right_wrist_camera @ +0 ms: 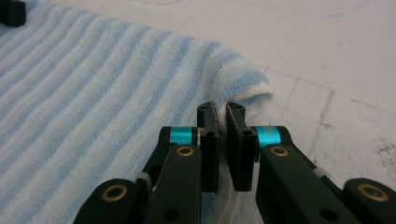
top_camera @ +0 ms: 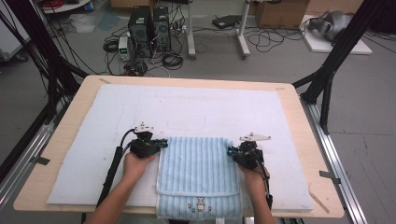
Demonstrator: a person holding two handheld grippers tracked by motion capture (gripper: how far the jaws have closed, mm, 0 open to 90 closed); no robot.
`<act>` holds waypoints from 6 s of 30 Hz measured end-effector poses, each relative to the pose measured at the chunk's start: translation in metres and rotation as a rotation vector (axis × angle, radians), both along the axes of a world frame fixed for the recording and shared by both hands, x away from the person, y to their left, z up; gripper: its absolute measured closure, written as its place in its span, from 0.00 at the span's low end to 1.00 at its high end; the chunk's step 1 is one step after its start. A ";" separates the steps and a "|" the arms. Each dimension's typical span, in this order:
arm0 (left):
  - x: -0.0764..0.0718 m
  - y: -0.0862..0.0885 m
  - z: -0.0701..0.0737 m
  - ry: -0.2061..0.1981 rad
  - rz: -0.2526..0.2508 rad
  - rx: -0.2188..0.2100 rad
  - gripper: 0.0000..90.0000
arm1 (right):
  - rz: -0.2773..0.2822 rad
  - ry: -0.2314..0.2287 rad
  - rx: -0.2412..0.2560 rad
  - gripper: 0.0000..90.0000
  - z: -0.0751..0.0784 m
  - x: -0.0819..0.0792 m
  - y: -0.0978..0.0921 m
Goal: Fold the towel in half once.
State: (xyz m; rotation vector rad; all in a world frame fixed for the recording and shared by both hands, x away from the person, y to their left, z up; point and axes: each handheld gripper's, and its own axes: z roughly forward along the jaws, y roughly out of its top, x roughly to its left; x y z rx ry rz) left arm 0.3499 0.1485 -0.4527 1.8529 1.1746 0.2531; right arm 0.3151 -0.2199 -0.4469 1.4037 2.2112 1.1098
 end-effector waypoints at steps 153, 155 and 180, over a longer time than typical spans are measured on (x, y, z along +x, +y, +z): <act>-0.076 0.019 0.005 -0.139 -0.175 0.030 0.95 | 0.105 -0.124 -0.076 0.96 0.020 -0.044 0.018; -0.076 0.021 0.008 -0.133 -0.182 -0.032 0.95 | 0.106 -0.133 -0.073 0.96 0.021 -0.044 0.017; -0.116 0.032 0.031 -0.134 -0.265 -0.205 0.95 | 0.129 -0.191 -0.061 0.96 0.038 -0.092 0.001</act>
